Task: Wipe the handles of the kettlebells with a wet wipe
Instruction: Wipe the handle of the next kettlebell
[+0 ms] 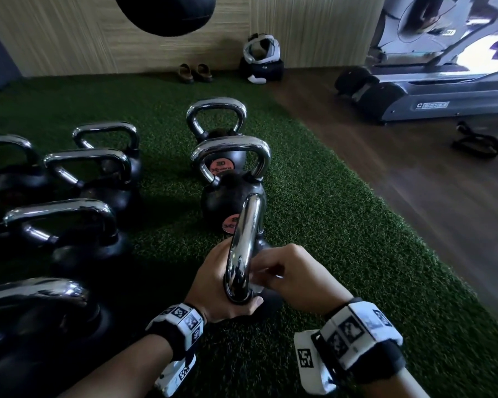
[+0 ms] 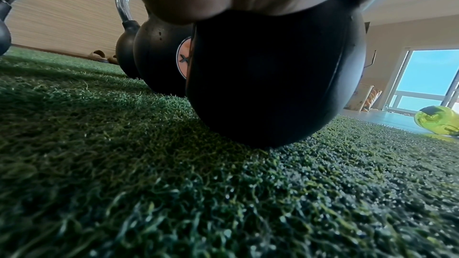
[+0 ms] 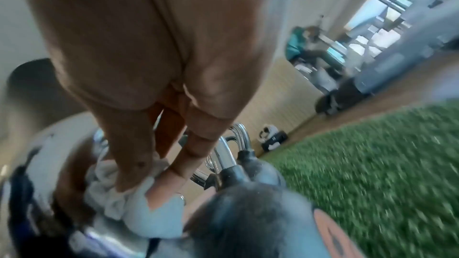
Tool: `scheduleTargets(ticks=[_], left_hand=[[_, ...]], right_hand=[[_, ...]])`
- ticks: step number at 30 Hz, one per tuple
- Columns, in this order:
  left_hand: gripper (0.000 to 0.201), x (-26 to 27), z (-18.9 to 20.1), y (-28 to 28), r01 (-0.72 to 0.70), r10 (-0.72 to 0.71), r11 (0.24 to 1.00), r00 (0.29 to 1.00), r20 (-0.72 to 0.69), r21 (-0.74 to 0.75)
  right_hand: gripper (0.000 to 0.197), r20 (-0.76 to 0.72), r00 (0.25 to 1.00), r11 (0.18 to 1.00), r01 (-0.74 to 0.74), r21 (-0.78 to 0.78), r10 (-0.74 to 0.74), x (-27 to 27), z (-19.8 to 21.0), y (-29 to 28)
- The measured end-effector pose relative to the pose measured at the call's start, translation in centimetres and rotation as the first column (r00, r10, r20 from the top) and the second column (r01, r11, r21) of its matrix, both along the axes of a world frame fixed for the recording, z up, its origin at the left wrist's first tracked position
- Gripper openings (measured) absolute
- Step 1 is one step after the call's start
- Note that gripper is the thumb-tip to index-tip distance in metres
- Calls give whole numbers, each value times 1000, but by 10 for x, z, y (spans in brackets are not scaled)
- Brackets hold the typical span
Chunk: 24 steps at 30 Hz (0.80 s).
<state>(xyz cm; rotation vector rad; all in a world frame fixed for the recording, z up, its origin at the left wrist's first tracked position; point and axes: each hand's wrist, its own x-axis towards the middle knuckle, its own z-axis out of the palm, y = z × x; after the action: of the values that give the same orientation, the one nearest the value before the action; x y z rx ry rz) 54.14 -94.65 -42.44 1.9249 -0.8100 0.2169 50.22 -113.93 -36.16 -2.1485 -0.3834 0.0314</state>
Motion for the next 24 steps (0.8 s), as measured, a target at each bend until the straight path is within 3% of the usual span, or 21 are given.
scheduleTargets(ticks=[5, 7, 9, 11, 13, 15, 17, 22, 24], left_hand=[[99, 2, -4, 0, -14, 14, 1000, 1000, -6, -13], [102, 3, -10, 1, -27, 27, 1000, 999, -32, -6], [105, 5, -14, 2, -34, 34, 999, 998, -49, 3], [102, 6, -14, 2, -18, 20, 1000, 999, -51, 21], [97, 8, -14, 2, -8, 8, 1000, 999, -41, 12], [100, 7, -12, 3, -19, 19, 1000, 1000, -13, -17], [103, 6, -12, 2, -24, 24, 999, 1000, 6, -32], [102, 7, -13, 2, -16, 18, 998, 999, 40, -55], [101, 7, -12, 2, -17, 20, 999, 998, 58, -45]], right_hand=[[19, 14, 999, 999, -36, 7, 36, 1, -2, 6], [23, -79, 997, 999, -21, 50, 25, 5, 1, 4], [22, -188, 982, 979, 16, 204, 24, 6, -2, -1], [17, -293, 954, 878, 83, 471, 67, 4, -5, -1], [20, -384, 913, 689, 190, 699, 137, 6, -8, 2], [25, -405, 897, 500, 273, 822, 176, 11, -11, 7], [27, -386, 897, 384, 286, 878, 214, 13, -12, 12], [27, -413, 876, 386, 302, 872, 248, 15, -14, 12], [31, -387, 898, 344, 302, 889, 211, 26, -16, 14]])
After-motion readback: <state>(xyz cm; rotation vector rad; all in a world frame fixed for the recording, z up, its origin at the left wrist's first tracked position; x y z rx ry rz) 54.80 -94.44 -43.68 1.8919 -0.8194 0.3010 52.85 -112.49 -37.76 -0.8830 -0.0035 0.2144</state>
